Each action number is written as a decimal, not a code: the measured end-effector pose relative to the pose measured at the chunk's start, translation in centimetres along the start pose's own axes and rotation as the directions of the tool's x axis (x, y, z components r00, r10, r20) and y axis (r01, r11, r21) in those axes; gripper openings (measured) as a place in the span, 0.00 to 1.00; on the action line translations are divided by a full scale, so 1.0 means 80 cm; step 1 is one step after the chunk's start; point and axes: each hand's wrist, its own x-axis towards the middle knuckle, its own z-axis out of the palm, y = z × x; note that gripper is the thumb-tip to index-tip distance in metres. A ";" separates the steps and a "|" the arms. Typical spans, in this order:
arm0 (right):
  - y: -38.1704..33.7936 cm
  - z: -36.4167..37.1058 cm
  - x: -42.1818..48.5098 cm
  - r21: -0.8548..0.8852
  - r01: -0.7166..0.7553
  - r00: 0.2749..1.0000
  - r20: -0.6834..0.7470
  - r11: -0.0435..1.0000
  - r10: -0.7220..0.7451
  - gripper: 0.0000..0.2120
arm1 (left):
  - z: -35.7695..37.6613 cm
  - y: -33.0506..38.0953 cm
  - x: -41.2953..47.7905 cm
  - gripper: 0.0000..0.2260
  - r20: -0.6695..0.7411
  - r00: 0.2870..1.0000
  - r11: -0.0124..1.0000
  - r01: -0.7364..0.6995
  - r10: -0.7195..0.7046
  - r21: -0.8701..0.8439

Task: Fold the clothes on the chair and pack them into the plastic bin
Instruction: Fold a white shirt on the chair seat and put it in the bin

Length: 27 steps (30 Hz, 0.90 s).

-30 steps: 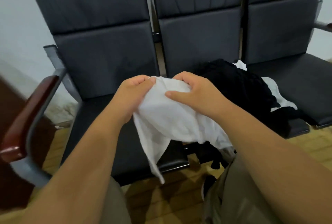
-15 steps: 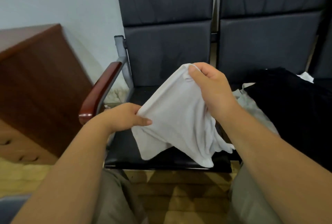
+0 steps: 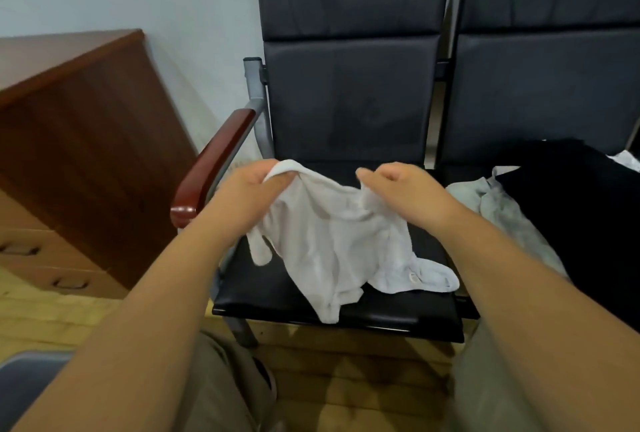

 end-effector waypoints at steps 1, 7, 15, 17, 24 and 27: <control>0.003 0.004 -0.001 -0.036 0.006 0.998 0.062 0.999 -0.003 0.19 | 0.006 0.004 0.001 0.08 0.027 1.000 0.999 -0.003 0.002 0.045; 0.005 0.027 -0.011 0.112 0.132 0.904 0.393 0.985 -0.166 0.21 | 0.027 0.014 0.001 0.09 0.220 0.974 0.993 -0.081 0.059 0.089; 0.009 0.010 0.004 0.122 0.065 0.996 -0.061 0.990 -0.057 0.07 | 0.011 -0.015 0.027 0.09 0.324 0.943 0.881 -0.087 -0.078 0.465; 0.016 -0.001 0.012 0.220 0.024 0.982 -0.186 0.975 0.017 0.07 | 0.005 -0.030 0.032 0.10 0.337 0.931 0.797 -0.093 -0.143 0.596; 0.041 -0.020 0.022 0.051 -0.127 0.968 -0.212 0.991 0.135 0.07 | 0.001 -0.016 0.035 0.08 0.120 0.993 0.994 -0.011 -0.002 0.110; 0.042 -0.009 0.014 -0.044 -0.027 0.997 0.071 0.999 0.030 0.29 | 0.016 -0.003 0.029 0.10 0.196 0.979 0.998 -0.044 0.052 -0.047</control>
